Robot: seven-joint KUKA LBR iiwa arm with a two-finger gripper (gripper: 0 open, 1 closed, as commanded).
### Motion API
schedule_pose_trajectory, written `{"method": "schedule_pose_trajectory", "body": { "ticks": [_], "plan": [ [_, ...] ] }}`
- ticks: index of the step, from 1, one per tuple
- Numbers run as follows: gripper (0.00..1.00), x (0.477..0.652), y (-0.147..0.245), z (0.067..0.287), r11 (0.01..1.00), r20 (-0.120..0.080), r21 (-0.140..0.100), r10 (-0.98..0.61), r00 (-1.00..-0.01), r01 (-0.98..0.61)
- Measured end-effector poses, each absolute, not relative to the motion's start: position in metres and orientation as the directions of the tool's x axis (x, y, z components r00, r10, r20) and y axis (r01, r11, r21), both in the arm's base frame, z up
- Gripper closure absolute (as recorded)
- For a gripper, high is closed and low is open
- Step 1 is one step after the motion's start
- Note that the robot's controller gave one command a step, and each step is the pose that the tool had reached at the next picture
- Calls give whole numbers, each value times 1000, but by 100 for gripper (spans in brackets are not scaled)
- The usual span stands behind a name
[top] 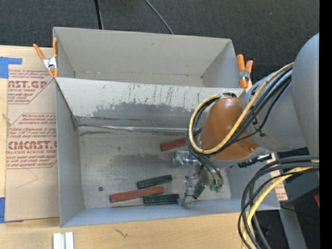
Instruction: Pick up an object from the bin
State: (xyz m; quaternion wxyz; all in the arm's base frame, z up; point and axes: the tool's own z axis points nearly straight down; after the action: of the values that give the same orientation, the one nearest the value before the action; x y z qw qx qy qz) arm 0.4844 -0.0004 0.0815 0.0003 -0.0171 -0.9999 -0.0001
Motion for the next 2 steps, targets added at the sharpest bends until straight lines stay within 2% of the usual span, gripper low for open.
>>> {"method": "schedule_pose_trajectory", "body": {
  "ticks": [1, 2],
  "plan": [
    [0, 484, 0, 81, 999, 1, 0, 34, -999, 34],
    [0, 484, 42, 74, 1000, -2, -1, 18, -1000, 18]
  ]
}}
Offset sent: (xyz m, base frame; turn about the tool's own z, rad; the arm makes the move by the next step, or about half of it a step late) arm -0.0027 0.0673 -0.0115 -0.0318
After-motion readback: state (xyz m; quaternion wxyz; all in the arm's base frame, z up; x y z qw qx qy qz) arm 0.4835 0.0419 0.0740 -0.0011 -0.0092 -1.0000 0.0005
